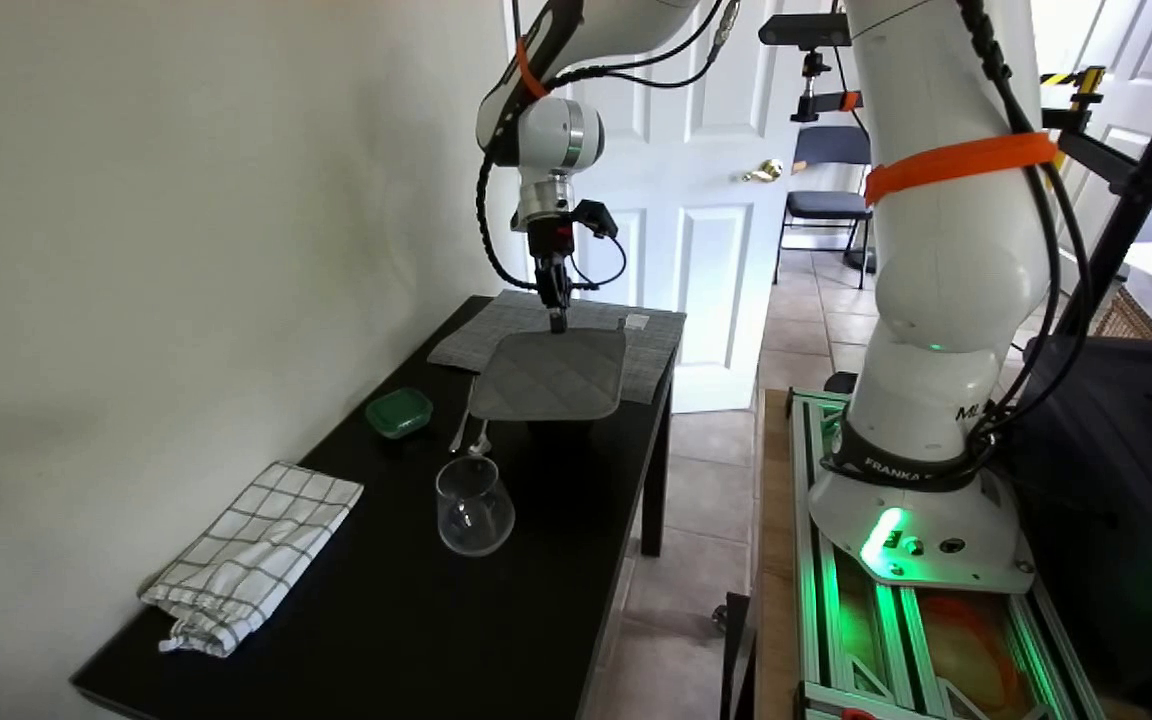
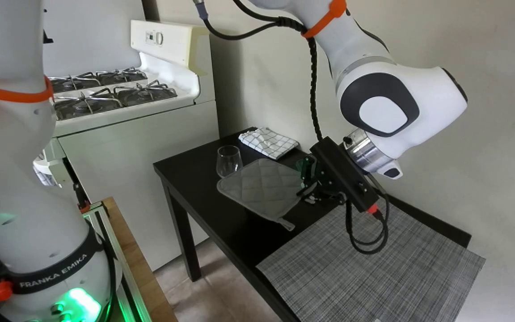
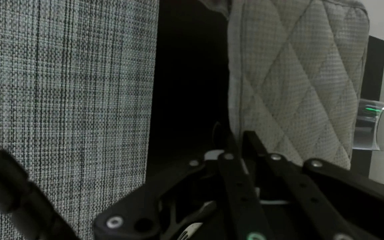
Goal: Put the grey potholder on the black mug and then put the silver fork on the grey potholder
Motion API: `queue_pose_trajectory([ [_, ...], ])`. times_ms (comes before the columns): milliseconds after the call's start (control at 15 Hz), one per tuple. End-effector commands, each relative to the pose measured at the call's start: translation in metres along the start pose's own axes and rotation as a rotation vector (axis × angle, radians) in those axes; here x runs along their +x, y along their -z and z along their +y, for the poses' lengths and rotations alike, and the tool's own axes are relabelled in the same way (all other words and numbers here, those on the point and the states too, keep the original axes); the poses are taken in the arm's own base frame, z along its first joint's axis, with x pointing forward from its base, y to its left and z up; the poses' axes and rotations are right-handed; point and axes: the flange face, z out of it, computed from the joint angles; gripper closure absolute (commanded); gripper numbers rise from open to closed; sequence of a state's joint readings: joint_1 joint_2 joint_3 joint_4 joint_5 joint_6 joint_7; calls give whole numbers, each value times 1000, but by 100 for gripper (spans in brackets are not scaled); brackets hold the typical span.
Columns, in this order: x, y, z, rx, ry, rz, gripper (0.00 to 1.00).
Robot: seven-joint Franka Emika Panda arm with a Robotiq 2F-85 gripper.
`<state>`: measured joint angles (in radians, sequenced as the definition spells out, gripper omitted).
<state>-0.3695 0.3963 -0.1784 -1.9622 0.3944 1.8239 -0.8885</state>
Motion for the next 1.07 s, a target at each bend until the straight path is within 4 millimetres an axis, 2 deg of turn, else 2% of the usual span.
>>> queue_pose_trajectory([
  [0, 5, -3, 4, -24, -13, -11, 54],
  [267, 5, 2, 2, -49, -12, -10, 23],
  [467, 8, 16, 2, -95, -23, 30, 1],
  [800, 32, 57, 6, -207, -24, 174, 0],
  [1000, 54, 65, 10, -223, 1, 194, 0],
])
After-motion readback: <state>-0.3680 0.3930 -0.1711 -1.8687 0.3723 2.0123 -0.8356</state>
